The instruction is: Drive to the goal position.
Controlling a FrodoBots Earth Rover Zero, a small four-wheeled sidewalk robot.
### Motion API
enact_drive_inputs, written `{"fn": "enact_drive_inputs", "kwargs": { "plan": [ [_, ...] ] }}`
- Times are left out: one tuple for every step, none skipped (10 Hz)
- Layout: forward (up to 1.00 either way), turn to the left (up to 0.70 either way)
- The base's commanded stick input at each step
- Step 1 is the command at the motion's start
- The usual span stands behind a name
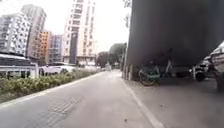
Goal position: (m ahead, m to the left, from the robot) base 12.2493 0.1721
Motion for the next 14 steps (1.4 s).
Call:
{"fn": "enact_drive_inputs", "kwargs": {
  "plan": [
    [0.70,0.00],
    [0.70,0.00],
    [0.70,0.00],
    [0.70,0.00],
    [0.70,0.00],
    [0.70,0.00],
    [0.70,0.00],
    [0.70,0.00],
    [0.70,0.00],
    [0.70,0.00],
    [0.70,0.00],
    [0.70,0.00],
    [0.70,0.00],
    [0.70,0.00]
  ]
}}
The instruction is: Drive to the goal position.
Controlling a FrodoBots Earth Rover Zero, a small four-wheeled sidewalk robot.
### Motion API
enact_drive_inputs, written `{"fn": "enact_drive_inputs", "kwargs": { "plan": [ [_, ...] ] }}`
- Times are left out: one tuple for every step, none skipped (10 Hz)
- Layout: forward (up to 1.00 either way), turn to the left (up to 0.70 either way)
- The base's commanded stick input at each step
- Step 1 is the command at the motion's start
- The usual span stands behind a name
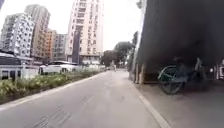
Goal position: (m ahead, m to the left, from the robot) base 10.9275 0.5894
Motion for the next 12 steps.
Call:
{"fn": "enact_drive_inputs", "kwargs": {
  "plan": [
    [0.70,0.00],
    [0.70,0.00],
    [0.70,-0.14],
    [0.70,-0.14],
    [0.70,-0.14],
    [0.70,-0.14],
    [0.70,0.00],
    [0.70,0.00],
    [0.70,0.00],
    [0.70,0.00],
    [0.70,0.00],
    [0.70,0.00]
  ]
}}
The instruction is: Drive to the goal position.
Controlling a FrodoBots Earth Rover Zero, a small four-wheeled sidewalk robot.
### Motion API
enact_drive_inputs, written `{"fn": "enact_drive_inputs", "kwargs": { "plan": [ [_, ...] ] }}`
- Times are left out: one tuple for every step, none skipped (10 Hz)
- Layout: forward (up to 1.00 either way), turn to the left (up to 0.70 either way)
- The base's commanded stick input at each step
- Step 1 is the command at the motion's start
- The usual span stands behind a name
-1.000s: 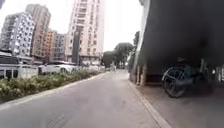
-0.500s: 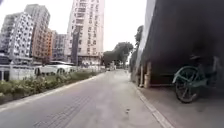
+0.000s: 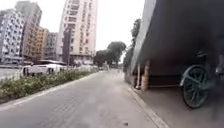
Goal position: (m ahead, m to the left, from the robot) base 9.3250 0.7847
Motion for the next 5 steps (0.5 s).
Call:
{"fn": "enact_drive_inputs", "kwargs": {
  "plan": [
    [0.70,0.00],
    [0.70,0.00],
    [0.70,0.00],
    [0.68,0.00],
    [0.47,0.00]
  ]
}}
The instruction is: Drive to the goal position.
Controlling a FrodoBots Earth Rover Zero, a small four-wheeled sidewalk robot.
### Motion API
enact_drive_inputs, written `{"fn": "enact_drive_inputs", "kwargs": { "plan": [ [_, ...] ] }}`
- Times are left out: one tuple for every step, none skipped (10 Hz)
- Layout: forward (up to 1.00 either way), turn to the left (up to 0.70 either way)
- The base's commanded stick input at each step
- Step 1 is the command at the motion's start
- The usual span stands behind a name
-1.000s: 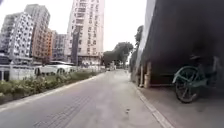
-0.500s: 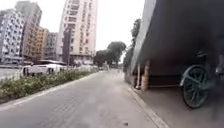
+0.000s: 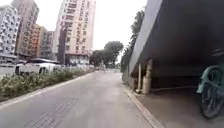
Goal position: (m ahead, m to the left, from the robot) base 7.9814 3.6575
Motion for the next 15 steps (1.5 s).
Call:
{"fn": "enact_drive_inputs", "kwargs": {
  "plan": [
    [0.45,0.00],
    [0.45,0.00],
    [0.45,0.16],
    [0.45,0.27],
    [0.45,0.27],
    [0.45,0.27],
    [0.45,0.02],
    [0.45,0.00],
    [0.45,0.00],
    [0.45,0.00],
    [0.45,0.00],
    [0.45,0.00],
    [0.45,0.00],
    [0.45,0.00],
    [0.45,0.00]
  ]
}}
